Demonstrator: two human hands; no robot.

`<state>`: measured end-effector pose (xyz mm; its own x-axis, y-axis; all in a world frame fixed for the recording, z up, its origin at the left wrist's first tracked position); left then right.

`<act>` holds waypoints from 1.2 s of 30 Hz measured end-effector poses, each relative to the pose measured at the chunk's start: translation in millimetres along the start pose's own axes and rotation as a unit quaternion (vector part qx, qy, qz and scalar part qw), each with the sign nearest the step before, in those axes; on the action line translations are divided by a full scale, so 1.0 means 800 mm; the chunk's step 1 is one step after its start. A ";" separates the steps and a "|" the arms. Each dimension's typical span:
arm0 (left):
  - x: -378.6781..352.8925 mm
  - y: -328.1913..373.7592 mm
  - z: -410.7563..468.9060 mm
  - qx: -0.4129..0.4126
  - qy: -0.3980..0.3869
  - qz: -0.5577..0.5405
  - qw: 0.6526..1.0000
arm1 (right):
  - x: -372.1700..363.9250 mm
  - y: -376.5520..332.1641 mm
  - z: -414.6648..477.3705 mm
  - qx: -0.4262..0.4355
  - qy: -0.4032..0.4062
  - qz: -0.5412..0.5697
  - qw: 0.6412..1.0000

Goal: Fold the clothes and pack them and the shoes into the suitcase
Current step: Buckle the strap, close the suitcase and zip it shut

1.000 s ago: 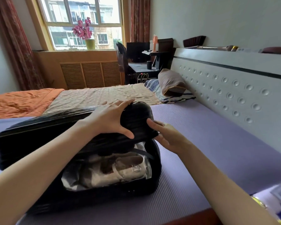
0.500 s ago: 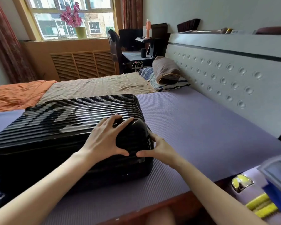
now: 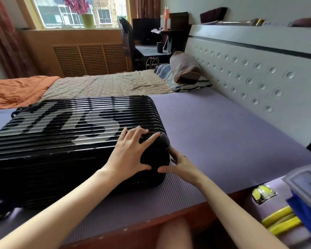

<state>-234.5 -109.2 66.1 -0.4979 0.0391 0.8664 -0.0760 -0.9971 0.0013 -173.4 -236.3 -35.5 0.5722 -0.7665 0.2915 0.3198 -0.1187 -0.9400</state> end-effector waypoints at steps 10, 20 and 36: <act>0.012 -0.132 -0.006 0.150 -0.225 0.023 0.963 | 0.000 0.008 0.005 -0.011 -0.022 -0.001 1.000; 0.024 -0.138 -0.012 0.137 -0.135 0.031 0.981 | 0.004 -0.009 0.023 0.020 -0.005 -0.076 0.997; 0.008 -0.147 -0.010 0.145 -0.157 0.027 0.977 | -0.004 0.000 0.030 0.020 -0.013 -0.092 0.995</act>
<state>-235.5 8.6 67.9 -0.2014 0.0094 0.9795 0.2137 -0.9754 0.0533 -157.5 -218.6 -32.6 0.5204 -0.7169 0.4638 0.4509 -0.2306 -0.8623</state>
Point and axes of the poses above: each hand's wrist, its own z-axis towards the middle knuckle, its own x-axis out of the back of the hand, y = z × x, the point moved 8 cm from there along z, towards the middle knuckle, and after that the axes turned 14 degrees about x, right-handed, at the moved point
